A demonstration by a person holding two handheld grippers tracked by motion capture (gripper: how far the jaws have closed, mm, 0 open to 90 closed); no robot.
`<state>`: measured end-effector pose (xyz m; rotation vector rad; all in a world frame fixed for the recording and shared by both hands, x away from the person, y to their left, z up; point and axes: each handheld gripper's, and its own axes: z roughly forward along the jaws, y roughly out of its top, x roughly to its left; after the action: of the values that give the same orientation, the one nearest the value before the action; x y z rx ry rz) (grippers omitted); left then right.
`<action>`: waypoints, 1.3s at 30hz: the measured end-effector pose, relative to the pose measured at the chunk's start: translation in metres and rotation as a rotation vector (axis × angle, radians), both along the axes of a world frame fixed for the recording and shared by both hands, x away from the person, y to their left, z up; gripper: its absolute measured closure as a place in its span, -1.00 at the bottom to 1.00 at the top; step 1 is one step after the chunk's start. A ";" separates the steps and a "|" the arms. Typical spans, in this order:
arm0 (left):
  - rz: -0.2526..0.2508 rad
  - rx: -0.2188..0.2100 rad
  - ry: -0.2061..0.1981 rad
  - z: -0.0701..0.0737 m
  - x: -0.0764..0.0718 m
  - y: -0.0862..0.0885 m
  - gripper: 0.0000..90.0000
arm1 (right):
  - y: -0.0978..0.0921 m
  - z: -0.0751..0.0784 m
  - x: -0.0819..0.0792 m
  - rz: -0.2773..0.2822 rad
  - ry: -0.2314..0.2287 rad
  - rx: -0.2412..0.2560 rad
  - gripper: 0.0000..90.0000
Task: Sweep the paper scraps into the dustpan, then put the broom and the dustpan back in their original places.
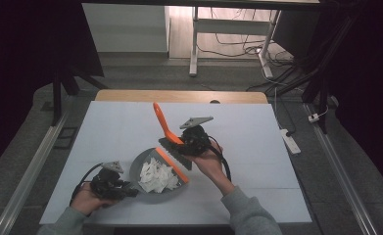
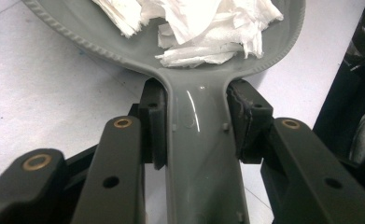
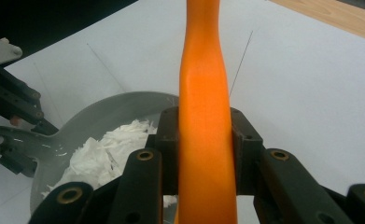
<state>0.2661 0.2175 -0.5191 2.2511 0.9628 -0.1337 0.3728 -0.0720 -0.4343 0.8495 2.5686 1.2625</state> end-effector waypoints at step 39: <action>0.178 -0.079 -0.053 0.008 0.001 0.016 0.36 | -0.076 0.006 -0.008 -0.096 -0.013 0.040 0.56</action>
<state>0.2668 0.2338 -0.5106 2.0764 1.1046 -0.0329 0.3652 -0.1481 -0.4288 0.9564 2.4684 1.2915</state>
